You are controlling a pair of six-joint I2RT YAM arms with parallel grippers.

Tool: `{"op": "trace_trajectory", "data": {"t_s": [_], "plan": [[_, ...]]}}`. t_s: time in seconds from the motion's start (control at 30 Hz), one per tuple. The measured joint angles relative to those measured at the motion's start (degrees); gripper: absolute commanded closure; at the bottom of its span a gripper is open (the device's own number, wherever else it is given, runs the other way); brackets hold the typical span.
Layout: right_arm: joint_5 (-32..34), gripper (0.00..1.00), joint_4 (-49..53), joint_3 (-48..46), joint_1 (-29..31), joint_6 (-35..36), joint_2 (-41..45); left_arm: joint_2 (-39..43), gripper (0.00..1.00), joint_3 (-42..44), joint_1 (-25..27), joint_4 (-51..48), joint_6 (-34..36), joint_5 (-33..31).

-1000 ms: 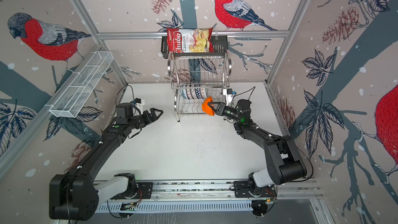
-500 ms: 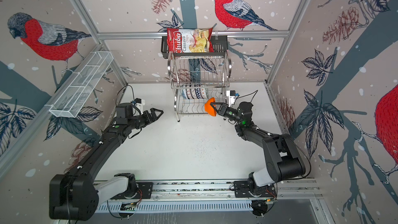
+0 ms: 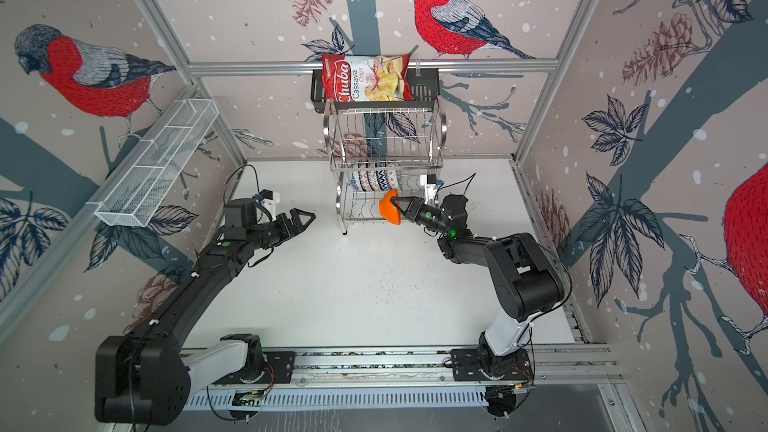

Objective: Load the bowls into the dish rack
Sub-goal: 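Push the orange bowl into the rack's lower tier beside the standing bowls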

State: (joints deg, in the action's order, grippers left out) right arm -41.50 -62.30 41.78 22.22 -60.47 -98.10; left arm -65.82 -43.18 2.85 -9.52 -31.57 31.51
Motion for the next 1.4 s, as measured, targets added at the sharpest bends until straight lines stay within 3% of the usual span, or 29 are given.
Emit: {"op": "trace_trajectory", "data": {"t_s": [0.6, 1.4], "plan": [[5.5, 1.0, -4.9, 9.9, 1.4, -10.3, -10.9, 0.0, 0.02, 0.0, 0.0, 0.1, 0.0, 0.4], [16.3, 1.0, -8.2, 14.2, 2.3, -13.2, -13.7, 0.5, 0.02, 0.0, 0.0, 0.2, -0.2, 1.3]]}}
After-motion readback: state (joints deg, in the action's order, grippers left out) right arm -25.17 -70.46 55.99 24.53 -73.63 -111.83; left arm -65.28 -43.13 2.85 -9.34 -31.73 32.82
